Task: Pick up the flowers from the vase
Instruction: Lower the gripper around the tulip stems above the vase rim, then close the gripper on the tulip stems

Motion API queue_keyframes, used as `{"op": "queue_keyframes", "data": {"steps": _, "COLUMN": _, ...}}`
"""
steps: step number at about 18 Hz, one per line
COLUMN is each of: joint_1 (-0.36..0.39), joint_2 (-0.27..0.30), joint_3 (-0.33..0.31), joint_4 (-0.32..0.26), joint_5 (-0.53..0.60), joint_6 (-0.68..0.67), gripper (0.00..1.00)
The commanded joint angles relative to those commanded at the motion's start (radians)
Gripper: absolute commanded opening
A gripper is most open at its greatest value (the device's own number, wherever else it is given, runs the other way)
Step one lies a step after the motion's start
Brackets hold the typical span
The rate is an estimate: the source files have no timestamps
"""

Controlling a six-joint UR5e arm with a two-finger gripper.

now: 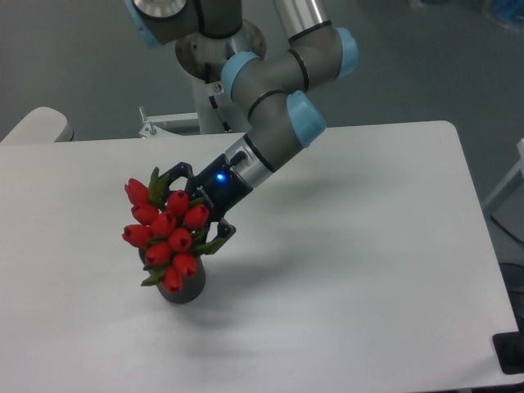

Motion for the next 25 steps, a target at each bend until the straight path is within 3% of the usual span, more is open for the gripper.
{"op": "queue_keyframes", "data": {"steps": 9, "joint_1": 0.005, "joint_2": -0.006, "joint_3": -0.002, "joint_4": 0.043, "joint_5": -0.002, "joint_6": 0.0, "gripper": 0.55}}
{"op": "queue_keyframes", "data": {"steps": 25, "joint_1": 0.008, "joint_2": -0.005, "joint_3": -0.002, "joint_4": 0.044, "joint_5": 0.002, "joint_6": 0.006, "gripper": 0.32}}
